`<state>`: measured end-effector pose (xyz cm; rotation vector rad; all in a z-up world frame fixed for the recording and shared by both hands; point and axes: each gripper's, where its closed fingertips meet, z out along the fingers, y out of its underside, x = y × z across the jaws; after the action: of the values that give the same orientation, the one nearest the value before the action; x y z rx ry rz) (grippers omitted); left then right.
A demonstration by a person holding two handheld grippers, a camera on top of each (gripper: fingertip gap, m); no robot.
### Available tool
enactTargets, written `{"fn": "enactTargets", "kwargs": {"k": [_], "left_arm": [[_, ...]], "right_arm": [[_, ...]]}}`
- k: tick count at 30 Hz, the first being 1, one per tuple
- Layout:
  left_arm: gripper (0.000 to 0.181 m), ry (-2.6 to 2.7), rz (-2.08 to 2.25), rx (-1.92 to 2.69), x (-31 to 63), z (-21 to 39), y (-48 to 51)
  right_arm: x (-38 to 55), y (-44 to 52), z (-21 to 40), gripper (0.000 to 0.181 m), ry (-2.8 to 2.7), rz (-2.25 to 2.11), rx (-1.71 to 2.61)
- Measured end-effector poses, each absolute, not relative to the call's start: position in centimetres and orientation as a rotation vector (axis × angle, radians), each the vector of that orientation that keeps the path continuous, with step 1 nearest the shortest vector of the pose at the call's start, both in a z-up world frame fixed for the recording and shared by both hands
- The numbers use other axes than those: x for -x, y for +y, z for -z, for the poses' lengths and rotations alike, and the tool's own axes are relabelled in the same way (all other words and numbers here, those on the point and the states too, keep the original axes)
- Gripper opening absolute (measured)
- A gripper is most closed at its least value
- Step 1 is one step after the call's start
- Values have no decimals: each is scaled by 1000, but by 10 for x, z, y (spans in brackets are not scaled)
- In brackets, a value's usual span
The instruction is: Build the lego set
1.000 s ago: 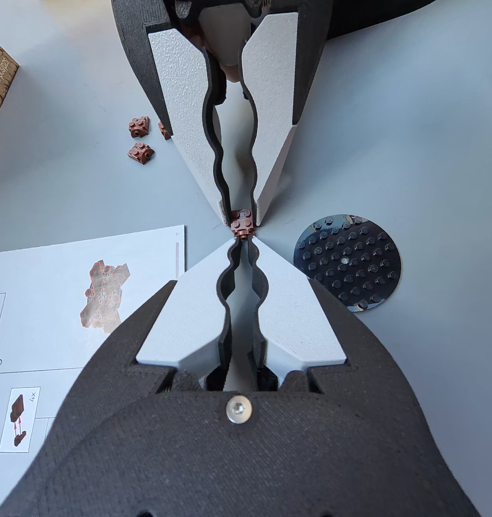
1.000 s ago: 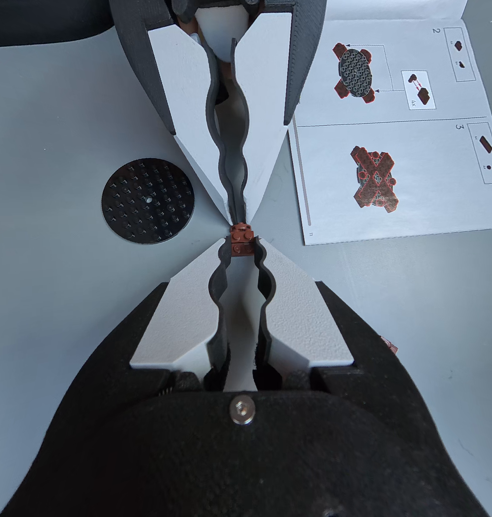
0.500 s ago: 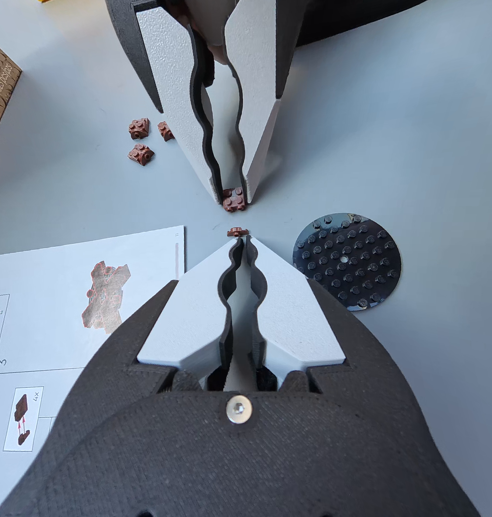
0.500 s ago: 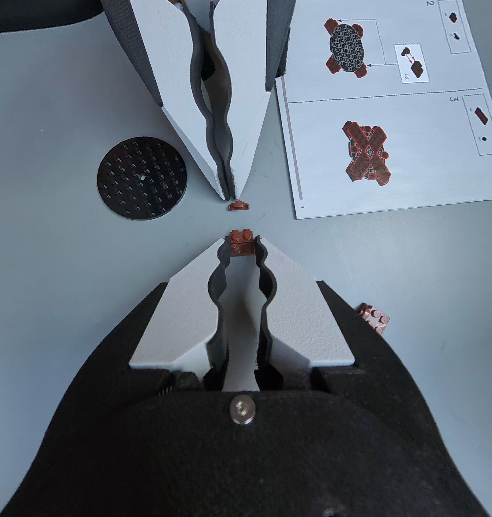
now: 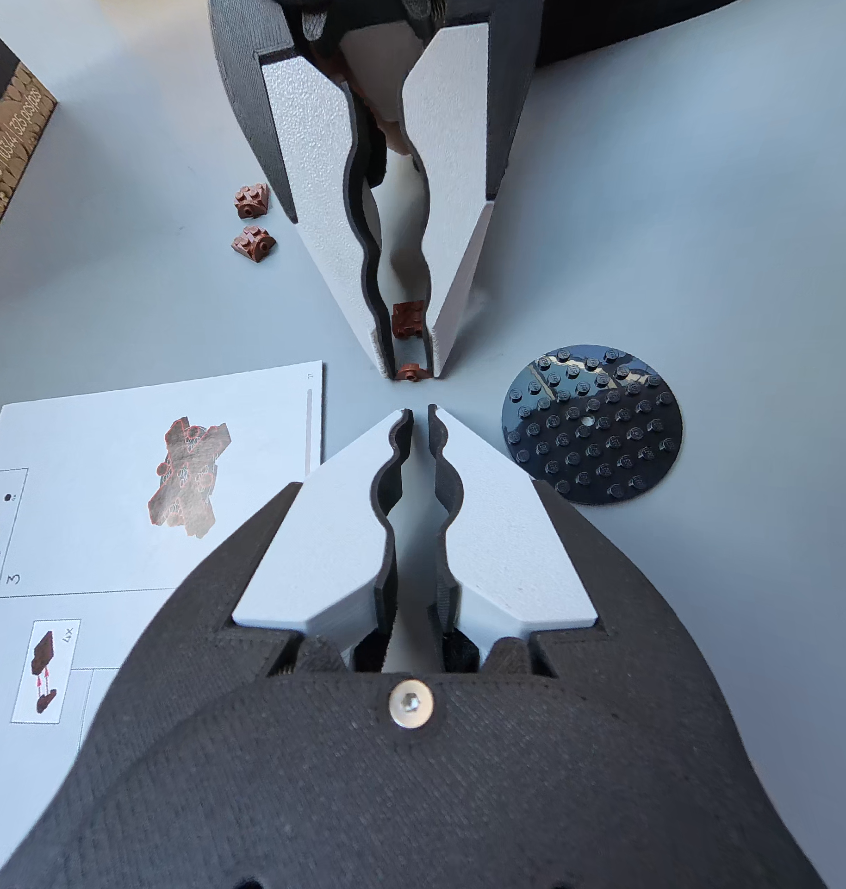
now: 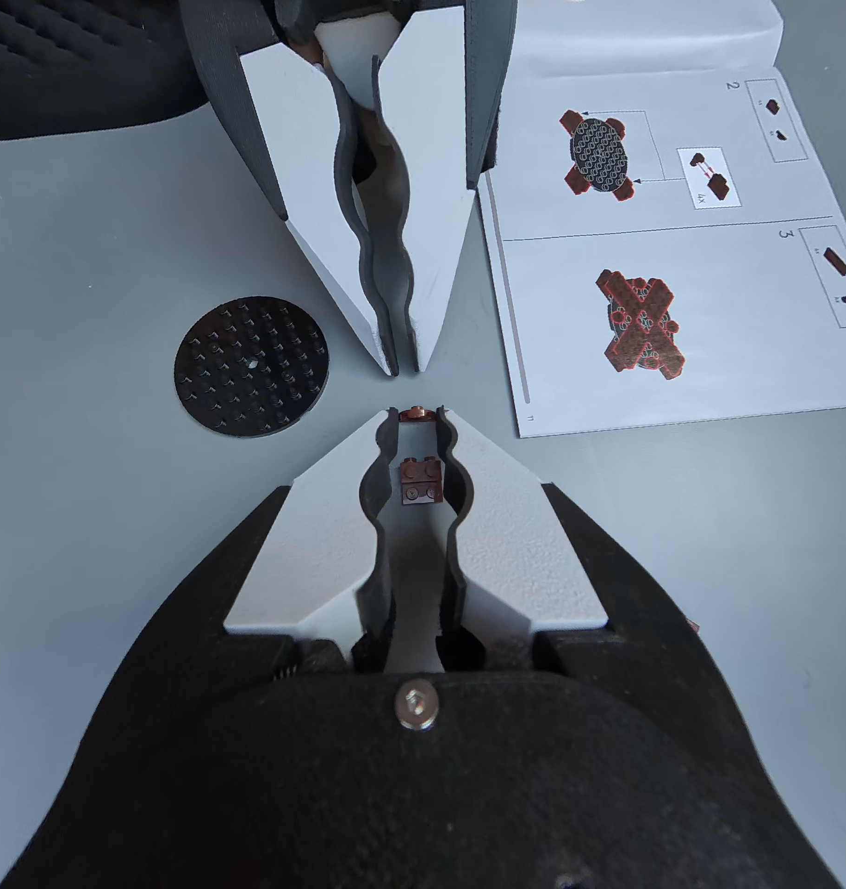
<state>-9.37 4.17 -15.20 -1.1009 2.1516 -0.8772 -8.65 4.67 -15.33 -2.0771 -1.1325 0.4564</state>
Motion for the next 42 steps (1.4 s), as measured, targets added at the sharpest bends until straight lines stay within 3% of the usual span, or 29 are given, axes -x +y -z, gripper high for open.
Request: {"fn": "enactTargets", "kwargs": {"k": [9, 18, 42], "left_arm": [[4, 2001, 956, 1037, 83, 122, 37], [10, 1639, 1506, 1406, 74, 57, 26], [3, 1478, 1746, 1566, 67, 56, 33]], "right_arm": [[86, 46, 123, 14, -1139, -416, 1902], [77, 43, 62, 14, -1140, -52, 1541], [77, 42, 58, 14, -1165, 46, 1485]]}}
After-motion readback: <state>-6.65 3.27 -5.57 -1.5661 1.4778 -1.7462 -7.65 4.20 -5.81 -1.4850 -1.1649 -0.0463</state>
